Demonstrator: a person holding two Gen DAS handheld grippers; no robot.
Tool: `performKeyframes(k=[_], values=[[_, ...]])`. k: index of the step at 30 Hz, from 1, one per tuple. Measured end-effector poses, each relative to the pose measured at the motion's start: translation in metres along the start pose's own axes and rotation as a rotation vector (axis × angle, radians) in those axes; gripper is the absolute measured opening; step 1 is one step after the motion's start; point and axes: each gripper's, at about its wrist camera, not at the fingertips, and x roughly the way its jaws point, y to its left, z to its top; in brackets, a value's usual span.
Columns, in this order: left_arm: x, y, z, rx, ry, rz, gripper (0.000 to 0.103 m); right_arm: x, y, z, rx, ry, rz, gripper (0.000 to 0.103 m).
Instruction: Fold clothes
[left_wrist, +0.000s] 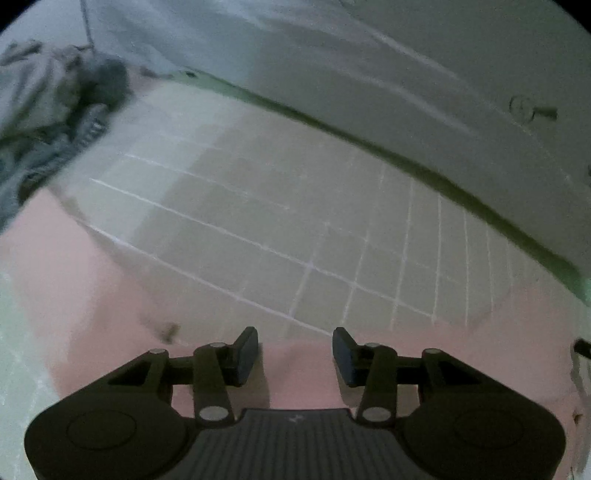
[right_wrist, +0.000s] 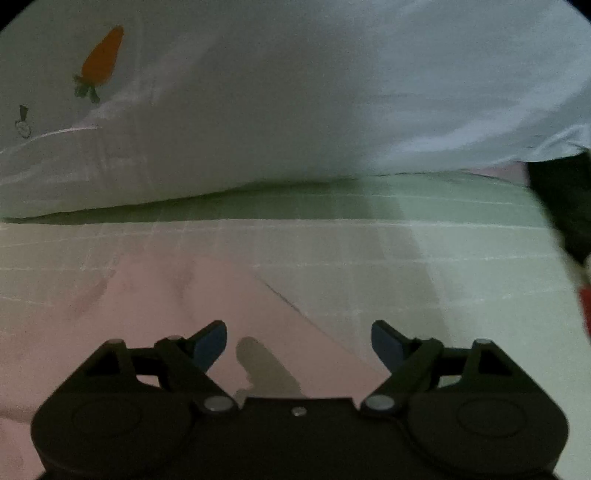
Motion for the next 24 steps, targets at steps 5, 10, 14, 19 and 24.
performKeyframes(k=[5, 10, 14, 19, 24], values=[[0.009, -0.005, -0.001, 0.022, 0.003, -0.003, 0.053, 0.027, 0.012, 0.008, -0.026, 0.039, 0.061, 0.076], [0.010, 0.003, -0.003, 0.023, 0.000, -0.005, 0.053, 0.016, 0.009, 0.009, -0.039, 0.011, 0.116, 0.004], [0.006, -0.002, -0.012, 0.075, 0.004, 0.007, 0.053, -0.042, -0.003, -0.012, -0.006, -0.104, 0.120, 0.004], [0.001, -0.009, -0.025, 0.139, 0.010, 0.021, 0.056, -0.097, -0.022, -0.073, 0.048, -0.092, 0.081, 0.004], [-0.004, -0.016, -0.035, 0.192, 0.025, 0.038, 0.057, -0.105, -0.040, -0.139, 0.144, 0.028, 0.070, 0.004]])
